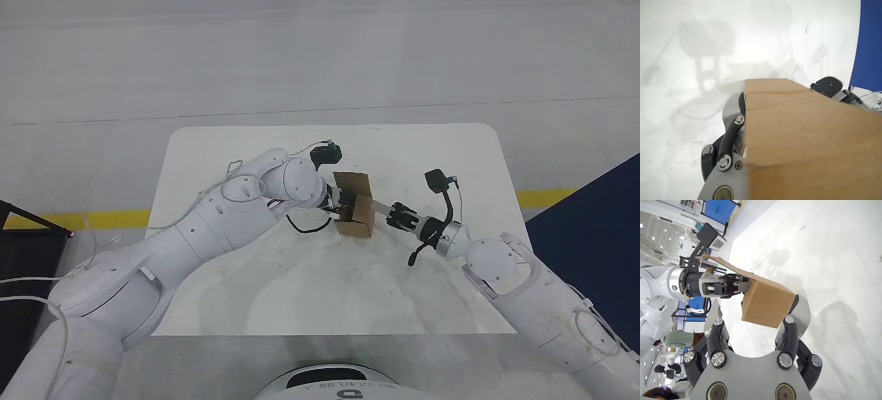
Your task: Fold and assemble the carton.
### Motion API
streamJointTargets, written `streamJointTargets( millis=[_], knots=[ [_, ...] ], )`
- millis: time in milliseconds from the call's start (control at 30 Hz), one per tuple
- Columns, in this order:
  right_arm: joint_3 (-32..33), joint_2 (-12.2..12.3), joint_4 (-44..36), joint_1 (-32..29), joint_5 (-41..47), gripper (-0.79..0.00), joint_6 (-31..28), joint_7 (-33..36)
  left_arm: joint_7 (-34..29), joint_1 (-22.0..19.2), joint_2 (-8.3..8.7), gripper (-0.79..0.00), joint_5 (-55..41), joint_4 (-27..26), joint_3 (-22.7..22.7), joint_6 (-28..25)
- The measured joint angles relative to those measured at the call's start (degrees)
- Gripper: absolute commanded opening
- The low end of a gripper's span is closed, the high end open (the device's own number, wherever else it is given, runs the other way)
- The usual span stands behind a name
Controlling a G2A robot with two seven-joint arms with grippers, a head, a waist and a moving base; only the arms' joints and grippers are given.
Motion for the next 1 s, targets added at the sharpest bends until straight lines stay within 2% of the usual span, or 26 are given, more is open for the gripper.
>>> streamJointTargets(
  millis=[100,167,233,267,300,500,633,833,1000],
  knots=[
    [0.4,-0.2,0.1,-0.3,0.0,-0.095,-0.8,0.2,-0.6,-0.8,-0.52,-0.785,1.2,0.1,-0.2,0.4],
    [0.8,-0.3,0.1,-0.6,-0.1,-0.055,-1.2,0.3,-1.1,-0.9,-0.64,-0.785,1.9,-0.2,-0.4,0.8],
    [1.3,-0.3,0.0,-1.0,-0.3,-0.022,-1.6,0.2,-1.6,-0.9,-0.62,-0.416,2.6,-0.9,-0.9,1.2],
    [1.4,-0.4,0.0,-1.2,-0.4,-0.018,-1.7,0.2,-1.8,-0.9,-0.54,-0.058,2.9,-1.2,-1.1,1.4],
    [1.6,-0.4,-0.1,-1.3,-0.5,-0.012,-1.8,0.3,-2.0,-0.8,-0.42,0.0,3.1,-1.5,-1.4,1.5],
    [1.8,-0.7,-0.9,-1.4,-3.0,0.0,-1.5,1.7,-6.0,0.0,1.54,0.0,5.7,-3.3,-4.1,2.3],
    [1.6,-1.1,-1.4,-1.1,-4.4,0.0,-0.4,2.2,-7.1,1.2,4.01,0.0,6.3,-5.4,-9.0,1.8],
    [2.4,-1.5,-1.8,-1.5,-4.2,0.0,-2.2,1.5,-7.1,4.5,8.0,0.0,7.4,-8.4,-18.1,2.3],
    [2.9,-1.7,-3.7,-2.2,-6.0,0.0,-2.0,2.1,-5.8,7.2,9.67,0.0,8.7,-8.8,-22.5,3.5]
  ],
)
